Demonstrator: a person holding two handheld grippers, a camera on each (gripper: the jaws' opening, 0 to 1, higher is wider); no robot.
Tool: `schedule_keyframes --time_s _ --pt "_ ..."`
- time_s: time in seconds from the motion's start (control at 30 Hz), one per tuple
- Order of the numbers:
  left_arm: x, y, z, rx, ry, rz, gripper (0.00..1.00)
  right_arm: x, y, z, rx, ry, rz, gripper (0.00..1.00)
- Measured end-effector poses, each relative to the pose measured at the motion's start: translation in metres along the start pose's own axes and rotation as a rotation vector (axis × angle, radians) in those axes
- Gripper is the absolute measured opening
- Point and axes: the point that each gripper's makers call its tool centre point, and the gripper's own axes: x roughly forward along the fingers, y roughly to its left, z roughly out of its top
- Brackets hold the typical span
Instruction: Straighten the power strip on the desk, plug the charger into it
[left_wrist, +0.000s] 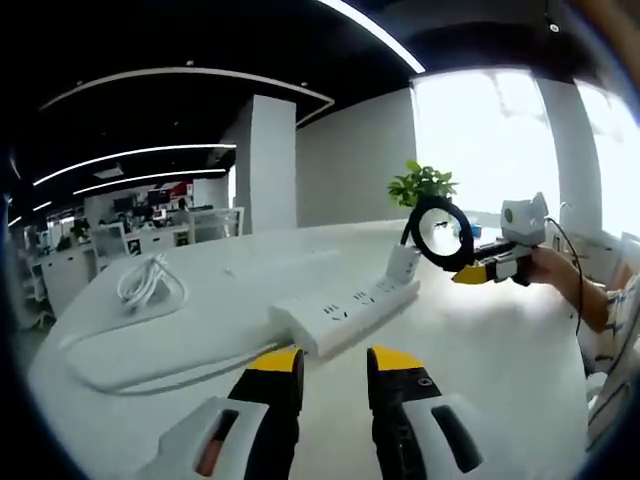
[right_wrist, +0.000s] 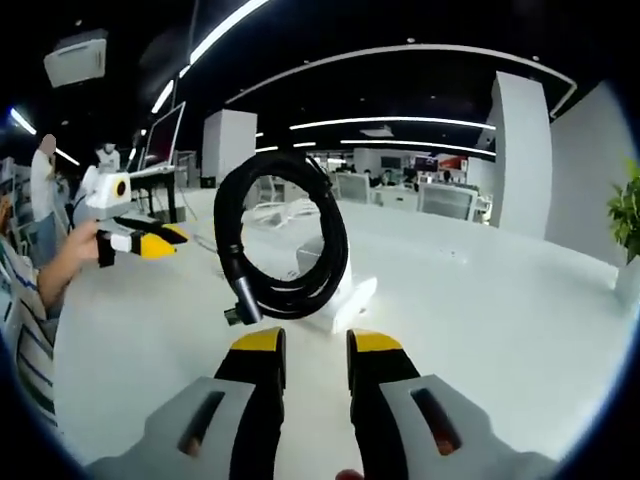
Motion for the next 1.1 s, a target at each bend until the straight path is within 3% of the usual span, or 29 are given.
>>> schedule_keyframes --time_s 0.2,0.47,0.67,0.8,1.1 --pt "-0.021 -0.001 -0.005 -0.020 0.002 0.067 0.25 -0.018 0.009 0.003 0.042 -0.038 -0.015 0.25" --pt "-0.039 -0.020 -0.008 -0.034 -0.022 0.073 0.25 -0.036 0.021 0.004 0.072 -0.081 -0.053 0.25" --pt "-0.054 -0.033 -0.007 -0.001 -0.040 0.100 0.26 -0.045 0.034 0.005 0.083 -0.109 -0.052 0.25" --pt "-0.064 -0.041 -0.005 -0.016 -0.061 0.099 0.27 -0.049 0.043 -0.001 0.091 -0.103 -0.060 0.25" --pt "-0.089 -0.048 -0.004 -0.001 -0.083 0.178 0.30 -0.067 0.053 -0.006 0.079 -0.107 -0.104 0.28"
